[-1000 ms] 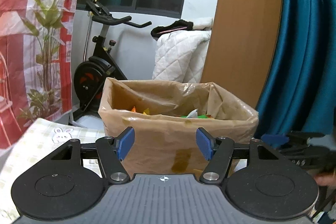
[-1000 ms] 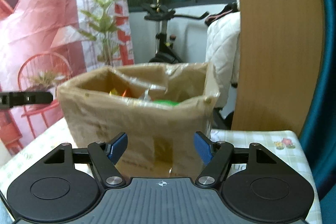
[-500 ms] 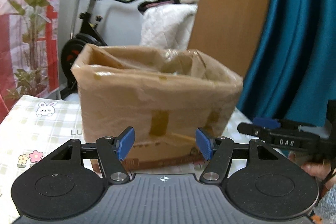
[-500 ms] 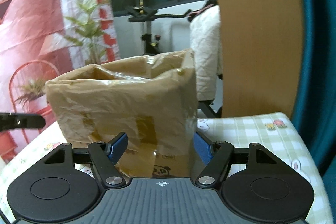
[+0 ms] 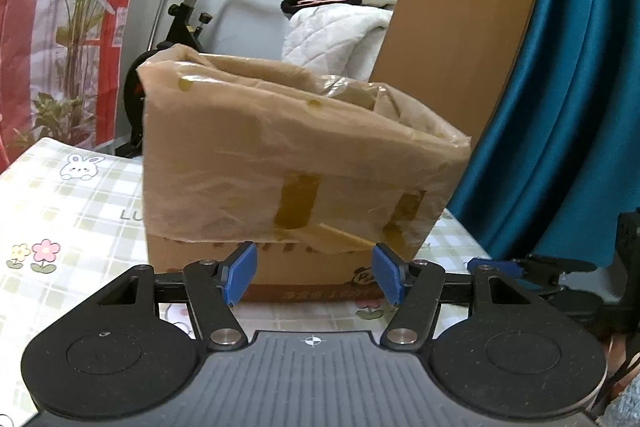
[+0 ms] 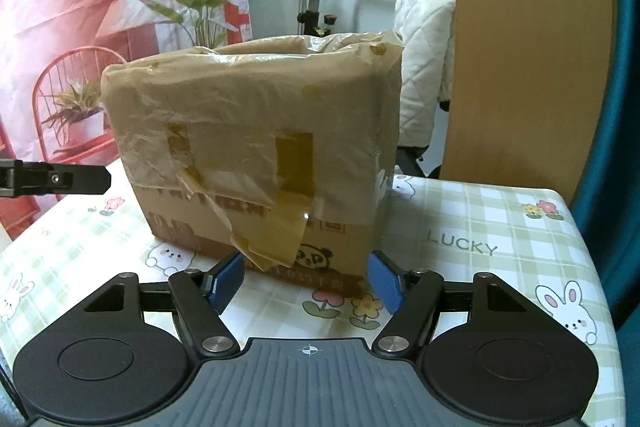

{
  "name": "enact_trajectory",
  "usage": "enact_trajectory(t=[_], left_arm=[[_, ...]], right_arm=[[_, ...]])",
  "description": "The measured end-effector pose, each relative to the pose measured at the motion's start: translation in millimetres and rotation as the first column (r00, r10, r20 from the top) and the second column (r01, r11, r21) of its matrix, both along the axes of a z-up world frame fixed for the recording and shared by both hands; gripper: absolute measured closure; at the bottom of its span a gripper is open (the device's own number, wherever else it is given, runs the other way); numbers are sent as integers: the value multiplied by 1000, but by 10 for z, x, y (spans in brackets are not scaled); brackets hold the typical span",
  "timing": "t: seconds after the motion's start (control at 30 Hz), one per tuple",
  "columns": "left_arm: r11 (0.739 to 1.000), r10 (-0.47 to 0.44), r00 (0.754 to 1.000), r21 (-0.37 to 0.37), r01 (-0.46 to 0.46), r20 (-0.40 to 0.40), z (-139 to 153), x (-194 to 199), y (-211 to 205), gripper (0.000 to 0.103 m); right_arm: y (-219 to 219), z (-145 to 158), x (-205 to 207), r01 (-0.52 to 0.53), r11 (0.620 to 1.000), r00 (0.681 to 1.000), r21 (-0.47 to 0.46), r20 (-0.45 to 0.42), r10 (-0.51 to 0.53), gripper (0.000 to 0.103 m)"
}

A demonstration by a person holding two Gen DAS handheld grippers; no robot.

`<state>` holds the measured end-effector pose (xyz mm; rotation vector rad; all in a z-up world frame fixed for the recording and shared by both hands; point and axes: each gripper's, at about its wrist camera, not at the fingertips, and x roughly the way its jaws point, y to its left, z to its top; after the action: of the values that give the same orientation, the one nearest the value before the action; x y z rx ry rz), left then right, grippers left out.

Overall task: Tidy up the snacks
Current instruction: 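Move both tools back to the cracker packet on the table, then close the left gripper on the white cracker packet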

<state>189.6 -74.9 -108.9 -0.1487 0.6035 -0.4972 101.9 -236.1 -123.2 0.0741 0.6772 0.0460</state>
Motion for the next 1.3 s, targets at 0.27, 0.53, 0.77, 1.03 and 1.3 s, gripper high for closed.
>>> enact_trajectory(t=[0.27,0.53,0.77,1.03,1.3], left_arm=[[997,-76,994,27,79,-76,-191,59,-113,38],[991,-132,972,-3,134,-194,-511,135,-176,39],[988,-148,941,-1,155,-304,-871,175,-306,42],[990,-140,904,-25,142,-404,-1206,214,-336,44],[986,-159,897,-30,161,-412,-1385,232,-496,45]], right_arm=[[-93,-219,-96,38,999,999,21,-34,-37,38],[-67,-440,-157,16,1000,995,-7,-103,-17,39],[118,-665,-172,-68,998,982,10,-173,69,40],[291,-924,-111,-133,991,964,3,-230,130,43],[322,-958,-61,-168,986,963,-7,-217,162,58]])
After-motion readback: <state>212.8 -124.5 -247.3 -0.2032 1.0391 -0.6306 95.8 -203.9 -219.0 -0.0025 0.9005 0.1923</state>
